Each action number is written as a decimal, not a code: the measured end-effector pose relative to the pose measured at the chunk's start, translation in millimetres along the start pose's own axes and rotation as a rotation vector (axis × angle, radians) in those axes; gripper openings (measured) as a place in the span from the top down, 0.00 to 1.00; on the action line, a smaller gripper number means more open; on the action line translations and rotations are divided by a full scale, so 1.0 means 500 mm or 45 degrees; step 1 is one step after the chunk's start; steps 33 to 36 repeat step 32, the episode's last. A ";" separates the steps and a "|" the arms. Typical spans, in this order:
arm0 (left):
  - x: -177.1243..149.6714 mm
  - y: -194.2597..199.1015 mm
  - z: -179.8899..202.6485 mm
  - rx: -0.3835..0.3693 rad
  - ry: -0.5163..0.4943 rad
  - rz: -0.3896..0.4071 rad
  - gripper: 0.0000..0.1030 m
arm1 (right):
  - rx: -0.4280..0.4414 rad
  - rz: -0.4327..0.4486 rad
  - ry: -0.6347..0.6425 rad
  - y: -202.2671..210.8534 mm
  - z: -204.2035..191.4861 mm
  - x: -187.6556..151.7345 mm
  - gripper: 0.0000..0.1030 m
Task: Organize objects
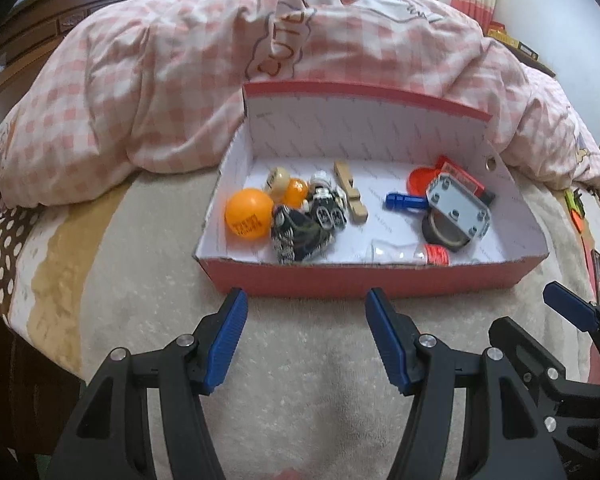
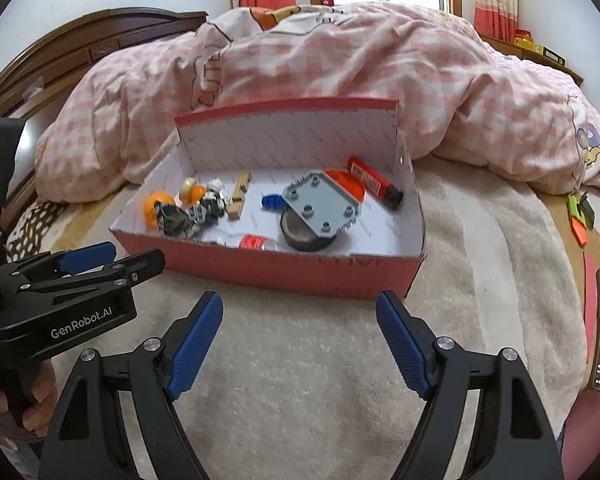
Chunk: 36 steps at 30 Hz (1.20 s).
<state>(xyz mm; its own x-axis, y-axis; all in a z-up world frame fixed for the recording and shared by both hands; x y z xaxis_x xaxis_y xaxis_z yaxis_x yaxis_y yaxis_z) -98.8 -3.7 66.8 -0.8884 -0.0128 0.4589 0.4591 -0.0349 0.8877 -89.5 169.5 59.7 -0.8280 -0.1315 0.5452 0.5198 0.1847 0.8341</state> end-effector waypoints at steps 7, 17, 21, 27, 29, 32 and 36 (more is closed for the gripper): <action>-0.008 -0.020 0.014 0.001 -0.018 -0.021 0.40 | -0.001 -0.019 -0.026 -0.017 0.008 -0.007 0.22; -0.011 -0.032 0.022 0.005 -0.024 -0.030 0.40 | -0.001 -0.037 -0.029 -0.029 0.008 -0.013 0.22; -0.013 -0.032 0.021 0.004 -0.022 -0.026 0.40 | 0.002 -0.037 -0.024 -0.031 0.005 -0.015 0.22; -0.014 -0.032 0.023 0.002 -0.025 -0.030 0.40 | 0.003 -0.039 -0.026 -0.032 0.004 -0.015 0.22; -0.014 -0.032 0.024 0.003 -0.027 -0.032 0.40 | 0.002 -0.038 -0.026 -0.031 0.004 -0.015 0.22; -0.013 -0.032 0.025 -0.003 -0.027 -0.040 0.40 | 0.002 -0.038 -0.025 -0.032 0.005 -0.015 0.22; -0.013 -0.032 0.025 -0.003 -0.027 -0.040 0.40 | 0.002 -0.038 -0.025 -0.032 0.005 -0.015 0.22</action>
Point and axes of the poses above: each gripper's, at about its wrist camera, not at the fingertips, and y roughly against the way its jaws point, z to its right, x to its top, the point moved 1 cm from there along -y, roughly the way its jaws point, and after that the axes turned 10 degrees about -z, right-handed, at the moved point
